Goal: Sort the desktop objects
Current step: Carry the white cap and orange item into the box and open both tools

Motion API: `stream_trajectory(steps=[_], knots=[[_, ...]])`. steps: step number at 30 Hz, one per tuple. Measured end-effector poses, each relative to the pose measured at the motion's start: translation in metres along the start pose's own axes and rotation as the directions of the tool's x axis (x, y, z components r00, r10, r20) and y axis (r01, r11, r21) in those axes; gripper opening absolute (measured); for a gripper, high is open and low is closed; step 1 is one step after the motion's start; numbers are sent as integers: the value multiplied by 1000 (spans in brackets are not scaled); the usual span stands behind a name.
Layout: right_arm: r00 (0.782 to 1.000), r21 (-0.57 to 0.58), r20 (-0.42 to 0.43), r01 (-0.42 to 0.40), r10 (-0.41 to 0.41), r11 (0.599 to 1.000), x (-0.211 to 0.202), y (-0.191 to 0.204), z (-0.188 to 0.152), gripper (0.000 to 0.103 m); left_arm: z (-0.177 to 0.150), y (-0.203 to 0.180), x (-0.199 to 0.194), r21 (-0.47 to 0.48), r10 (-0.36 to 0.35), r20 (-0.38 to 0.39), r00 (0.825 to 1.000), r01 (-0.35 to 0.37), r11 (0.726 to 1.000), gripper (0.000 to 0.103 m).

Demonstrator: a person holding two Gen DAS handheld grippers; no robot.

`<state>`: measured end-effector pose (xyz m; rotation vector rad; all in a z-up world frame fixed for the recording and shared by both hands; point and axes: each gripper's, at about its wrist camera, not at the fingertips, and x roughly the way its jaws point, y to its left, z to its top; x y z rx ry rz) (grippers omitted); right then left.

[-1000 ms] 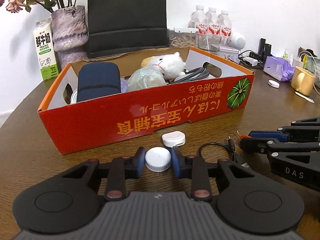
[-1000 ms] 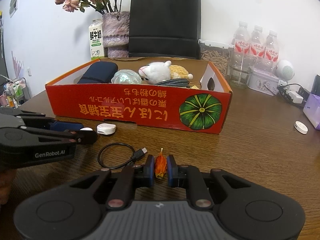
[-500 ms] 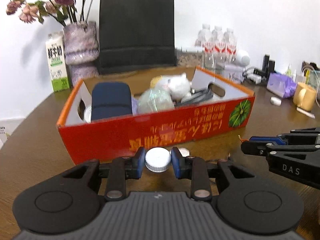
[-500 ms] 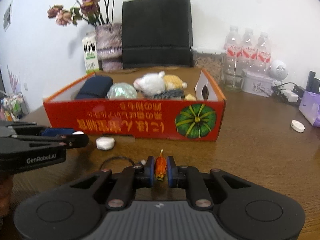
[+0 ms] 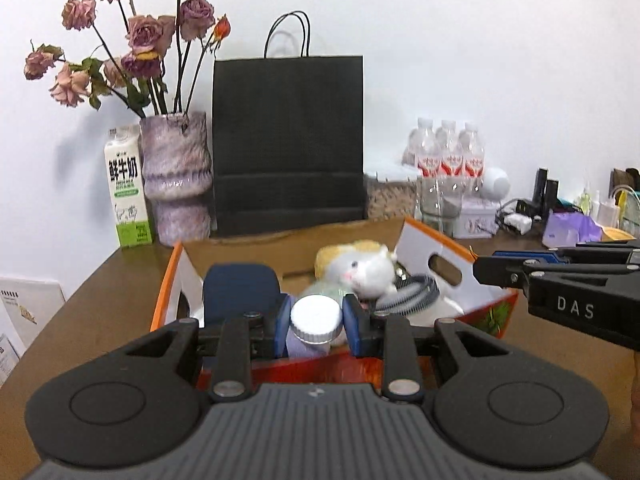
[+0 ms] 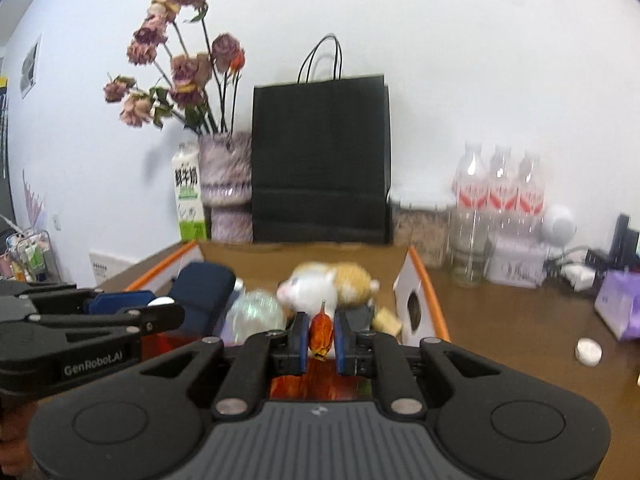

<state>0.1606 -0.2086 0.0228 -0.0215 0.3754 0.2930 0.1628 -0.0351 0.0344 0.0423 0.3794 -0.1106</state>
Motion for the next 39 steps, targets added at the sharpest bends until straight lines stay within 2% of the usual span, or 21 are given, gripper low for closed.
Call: stream_trajectory(steps=[7,20,25,36,38,39], knots=[[1000,6,24,17,-17,1000,25,-5,15,12,12,3,24,-19,14,17,1000,-14,1000,29],[996,-3,-77,42,-42,999,86,-32,-3,12,2,13,75,-4,33,-62,998,-33,999,29],[994,-1,-106,35,-35,999,93,-33,-12,12,-4,15,81,3,43,-81,996,-43,999,29],[996,11,-82,19,-18,1000,87,-32,-12,13,-5,13,80,12,59,-70,996,-58,998,29],[997,21,-77,13,-12,1000,86,-33,-11,14,-5,15,78,-7,81,-61,995,-82,997,32],[997,23,-73,13,-11,1000,85,-33,-11,15,-4,16,77,-14,91,-59,994,-92,996,41]])
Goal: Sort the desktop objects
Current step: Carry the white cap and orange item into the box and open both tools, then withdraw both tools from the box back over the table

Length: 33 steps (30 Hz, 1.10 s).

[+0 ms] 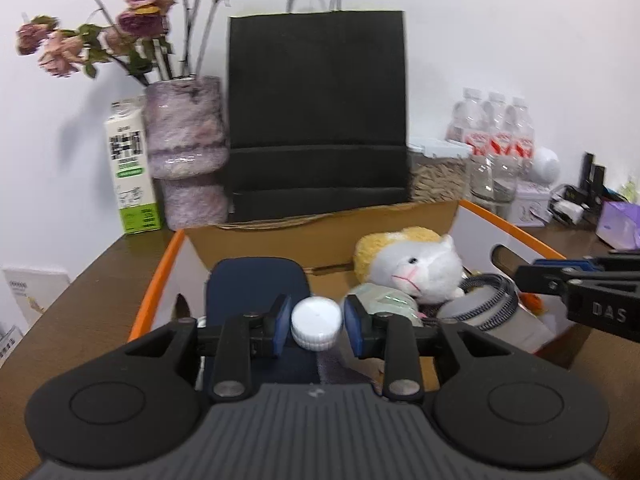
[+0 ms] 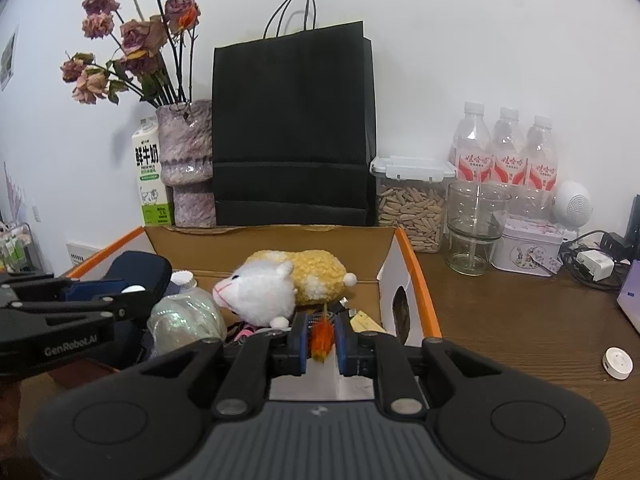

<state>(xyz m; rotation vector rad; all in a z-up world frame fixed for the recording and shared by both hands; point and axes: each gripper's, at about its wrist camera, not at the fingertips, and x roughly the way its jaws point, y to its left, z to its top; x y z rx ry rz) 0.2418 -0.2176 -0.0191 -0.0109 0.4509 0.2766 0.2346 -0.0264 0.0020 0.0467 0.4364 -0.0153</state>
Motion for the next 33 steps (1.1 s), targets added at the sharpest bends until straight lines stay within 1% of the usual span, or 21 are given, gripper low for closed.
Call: stream_trajectory(steps=[1,2,4,5,6,7,8,9,11,19,23,33], knots=[[1000,1,5,0,0,1000,-1,0,0,15,1,1,-1,-5,8,2,1000,-8,1000,50],[1000,4,8,0,0,1000,-1,0,1,17,1,2,-2,-10,20,11,1000,-19,1000,54],[1000,13,13,-2,1,1000,-1,-1,1,34,2,1,-5,-9,35,24,999,-35,999,80],[1000,19,18,3,-4,1000,-2,-1,1,57,3,1,-7,-8,39,33,999,-39,999,88],[1000,20,24,9,-9,1000,-2,0,2,73,3,0,-8,-8,44,47,998,-44,999,103],[999,16,29,13,-13,1000,-3,1,2,79,2,0,-11,-10,49,66,997,-48,999,103],[999,11,35,16,-17,1000,-5,2,3,90,2,0,-13,-9,57,82,995,-57,998,103],[999,9,47,18,-18,1000,-6,3,3,95,2,-1,-14,-6,62,87,994,-62,998,103],[998,8,59,15,-15,1000,-9,5,3,97,3,-2,-15,-8,64,86,994,-63,998,103],[999,-5,42,13,-12,1000,-10,9,2,99,0,0,-19,-20,68,92,993,-67,998,103],[999,-19,37,13,-12,1000,-11,13,1,103,-2,4,-21,-30,71,101,992,-68,997,103],[1000,-74,6,4,-4,997,-20,22,-11,103,-15,15,-38,-44,86,122,989,-81,996,103]])
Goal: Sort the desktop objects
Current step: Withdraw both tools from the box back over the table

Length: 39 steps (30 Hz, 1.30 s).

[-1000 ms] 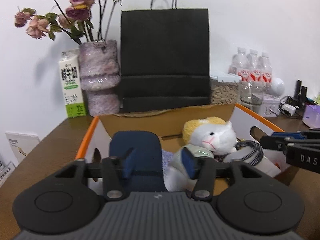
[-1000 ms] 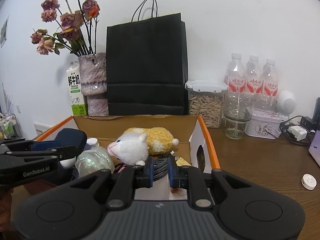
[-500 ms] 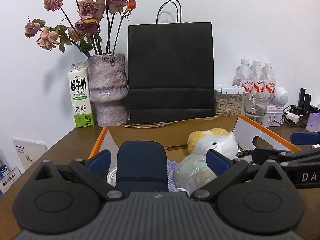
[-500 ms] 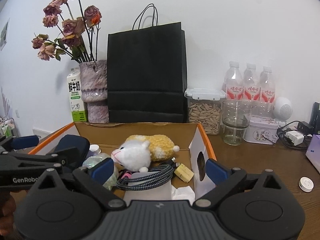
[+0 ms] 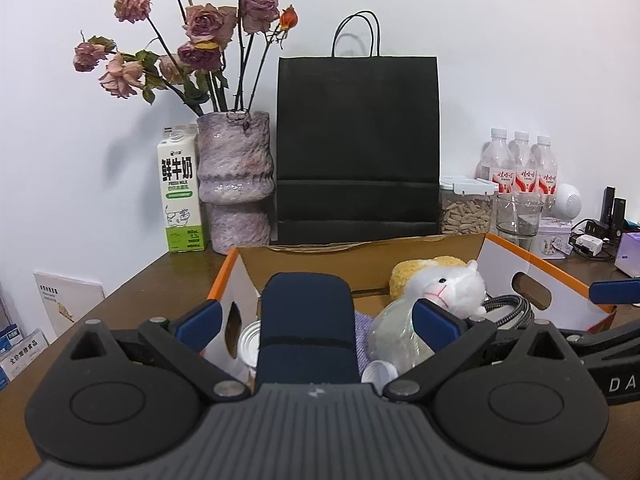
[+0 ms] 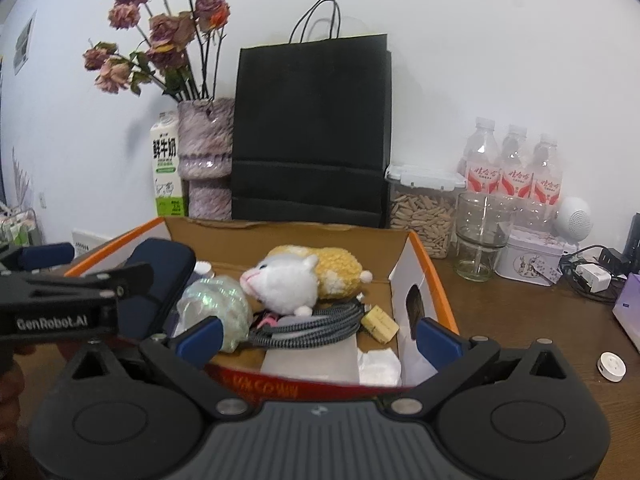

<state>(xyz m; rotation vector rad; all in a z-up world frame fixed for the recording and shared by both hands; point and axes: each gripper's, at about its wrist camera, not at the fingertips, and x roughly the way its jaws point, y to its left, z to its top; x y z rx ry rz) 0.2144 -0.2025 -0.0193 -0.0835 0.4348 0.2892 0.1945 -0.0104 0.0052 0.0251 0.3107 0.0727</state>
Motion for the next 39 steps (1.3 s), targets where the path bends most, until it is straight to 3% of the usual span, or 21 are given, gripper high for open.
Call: stream_trajectory(steps=[15,39], knots=[[1000,0,-1,-4,4,1000,-39,7,-26,103,-26,20,-39,-8,-12,-46,999,12,1000,103],[986,0,-161,-45,44,999,-64,30,-68,103,-50,21,-61,11,-22,-192,981,24,1000,103]])
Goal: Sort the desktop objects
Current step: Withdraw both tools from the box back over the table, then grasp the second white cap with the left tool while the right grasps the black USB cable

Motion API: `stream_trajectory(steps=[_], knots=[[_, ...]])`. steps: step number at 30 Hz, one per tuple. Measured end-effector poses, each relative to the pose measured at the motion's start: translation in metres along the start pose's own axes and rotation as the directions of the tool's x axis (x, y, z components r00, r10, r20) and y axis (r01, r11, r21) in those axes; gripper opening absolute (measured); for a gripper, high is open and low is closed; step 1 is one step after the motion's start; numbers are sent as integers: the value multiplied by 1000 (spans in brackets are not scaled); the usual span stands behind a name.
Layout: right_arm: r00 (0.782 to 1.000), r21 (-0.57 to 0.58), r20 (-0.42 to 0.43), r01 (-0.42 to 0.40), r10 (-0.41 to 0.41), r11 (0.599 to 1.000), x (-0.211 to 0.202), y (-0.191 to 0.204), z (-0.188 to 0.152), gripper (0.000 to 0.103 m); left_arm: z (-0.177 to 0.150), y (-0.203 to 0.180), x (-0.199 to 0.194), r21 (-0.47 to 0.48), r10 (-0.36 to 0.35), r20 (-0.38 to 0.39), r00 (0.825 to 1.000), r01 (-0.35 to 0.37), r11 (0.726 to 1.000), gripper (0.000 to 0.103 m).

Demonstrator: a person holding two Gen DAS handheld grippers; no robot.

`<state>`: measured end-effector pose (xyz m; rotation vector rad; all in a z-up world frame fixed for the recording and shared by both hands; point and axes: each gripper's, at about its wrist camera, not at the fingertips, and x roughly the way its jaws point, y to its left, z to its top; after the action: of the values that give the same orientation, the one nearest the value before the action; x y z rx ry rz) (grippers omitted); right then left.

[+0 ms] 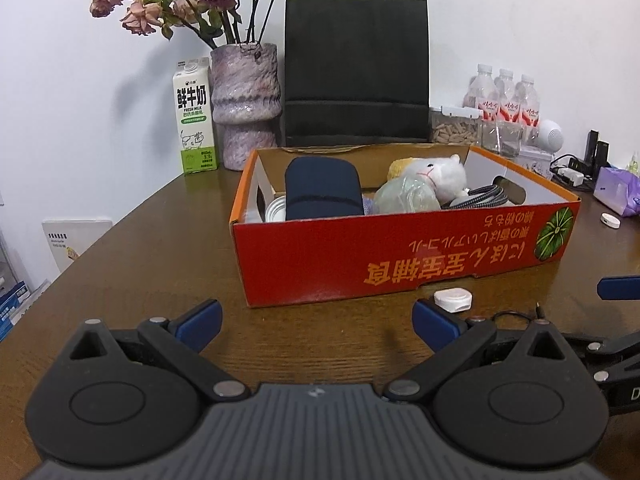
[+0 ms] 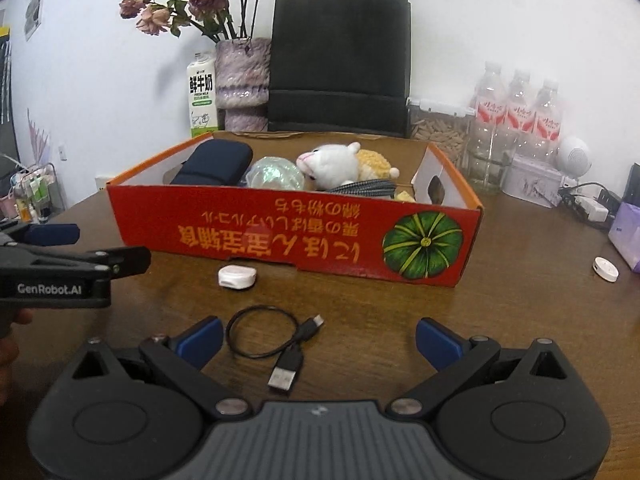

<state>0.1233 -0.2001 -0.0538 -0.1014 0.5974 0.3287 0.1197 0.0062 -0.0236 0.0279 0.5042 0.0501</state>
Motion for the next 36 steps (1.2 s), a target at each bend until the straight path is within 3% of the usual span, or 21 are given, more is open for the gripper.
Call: stream_trajectory(steps=[10,17,25,28,30,36], knots=[[999,-10,-35,-2,1,1000,1,6,-7,100,-3,-1,-3,5,-12,-21,1000,12,1000,103],[998,3,-65,-25,25,1000,4,5,-8,81,-4,2,0,-9,-16,-46,999,15,1000,103],[997,-5,-68,-45,44,999,17,13,0,81,-5,4,2,-17,-22,-61,998,21,1000,103],[996,-16,-59,-62,61,998,21,18,5,68,-5,4,2,-21,-23,-67,998,22,1000,103],[996,-17,-55,-69,68,997,22,19,7,53,-5,5,3,-21,-24,-71,997,22,1000,103],[995,1,-46,-83,83,997,21,17,7,45,-5,5,4,-20,-25,-74,997,23,1000,103]])
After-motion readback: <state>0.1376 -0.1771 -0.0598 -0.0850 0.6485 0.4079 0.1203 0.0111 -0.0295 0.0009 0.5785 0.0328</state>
